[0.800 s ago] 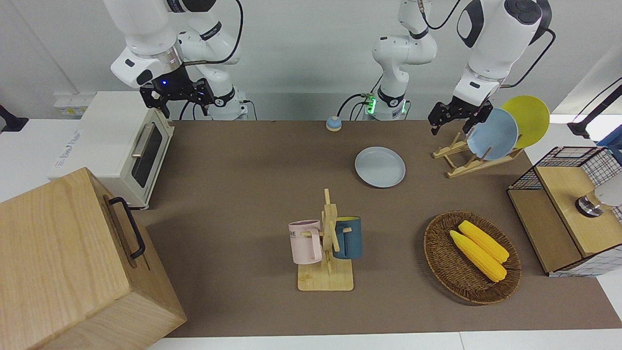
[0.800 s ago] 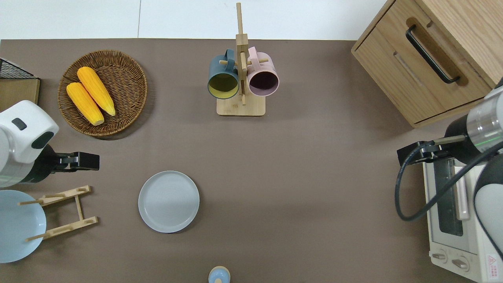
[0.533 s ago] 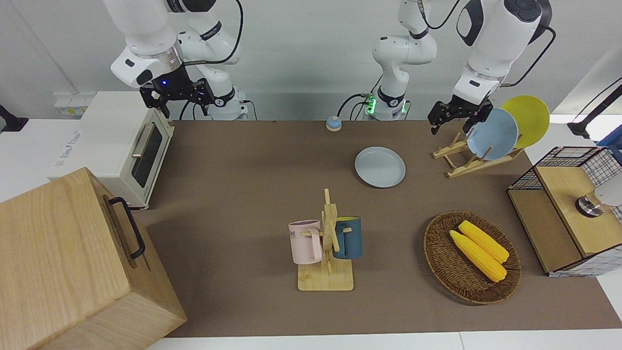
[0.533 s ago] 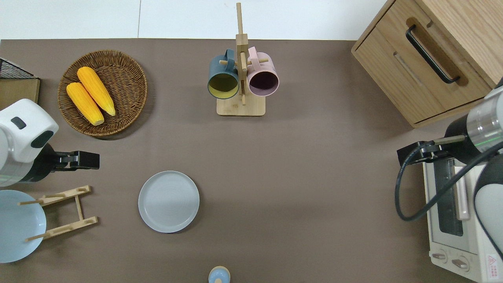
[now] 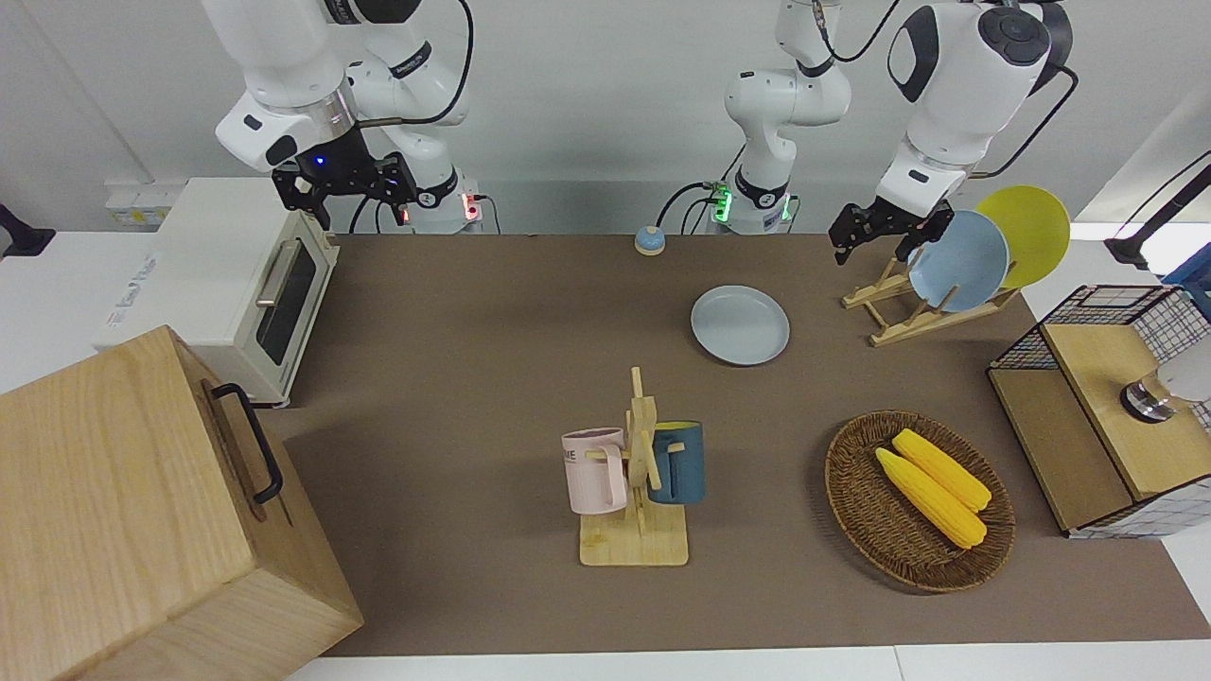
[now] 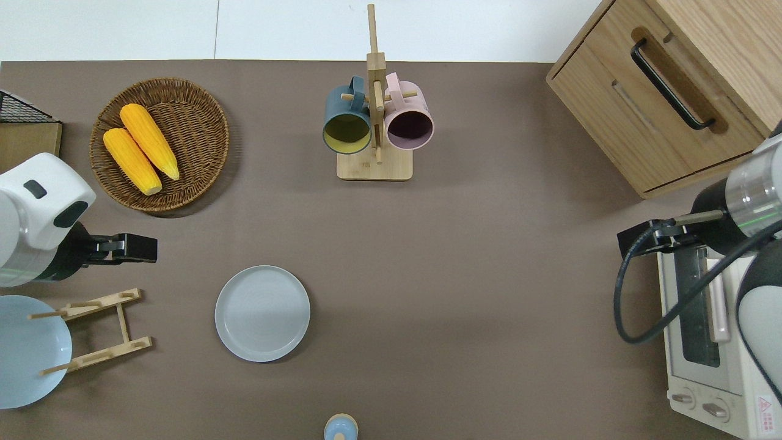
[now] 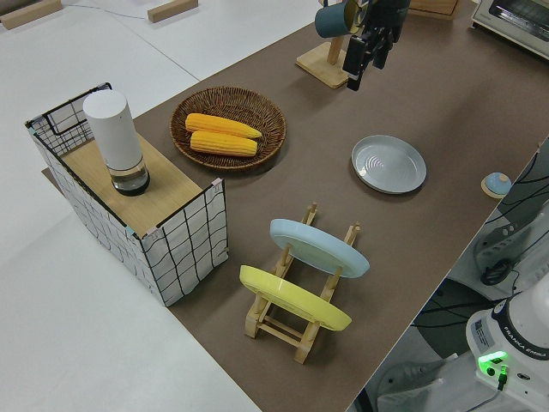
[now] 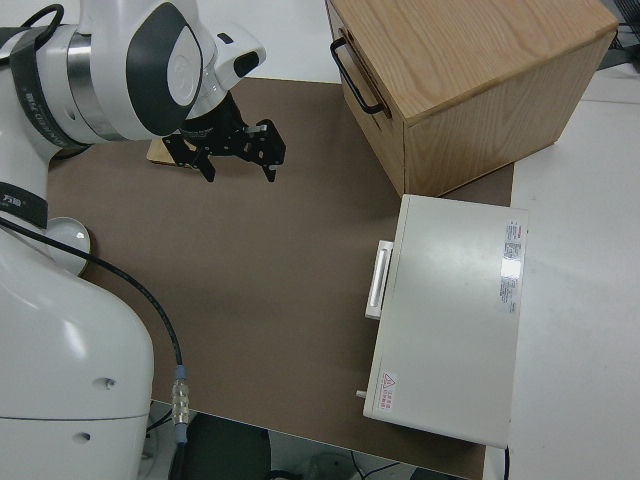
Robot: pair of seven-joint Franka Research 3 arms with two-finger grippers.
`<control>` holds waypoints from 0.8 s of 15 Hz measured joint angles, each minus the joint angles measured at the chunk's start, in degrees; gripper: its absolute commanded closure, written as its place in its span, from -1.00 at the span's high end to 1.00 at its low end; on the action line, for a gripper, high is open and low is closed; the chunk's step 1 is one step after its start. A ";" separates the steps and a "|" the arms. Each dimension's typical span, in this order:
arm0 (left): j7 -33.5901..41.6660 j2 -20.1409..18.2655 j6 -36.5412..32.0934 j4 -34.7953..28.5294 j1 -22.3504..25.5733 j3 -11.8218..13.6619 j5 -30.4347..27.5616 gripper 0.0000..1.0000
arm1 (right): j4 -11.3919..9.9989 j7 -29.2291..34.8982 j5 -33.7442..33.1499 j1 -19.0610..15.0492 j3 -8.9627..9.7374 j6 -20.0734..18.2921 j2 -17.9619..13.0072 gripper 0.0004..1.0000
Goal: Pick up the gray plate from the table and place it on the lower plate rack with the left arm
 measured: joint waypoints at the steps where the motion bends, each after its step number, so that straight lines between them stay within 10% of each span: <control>1: -0.01 0.12 -1.04 -0.01 0.00 0.00 -0.20 0.99 | 0.00 0.00 0.00 0.00 0.00 0.00 0.00 0.97; 12: -0.03 -4.01 5.60 -13.48 0.08 0.93 -4.34 0.99 | 0.00 0.00 0.00 0.00 0.00 0.00 0.00 0.97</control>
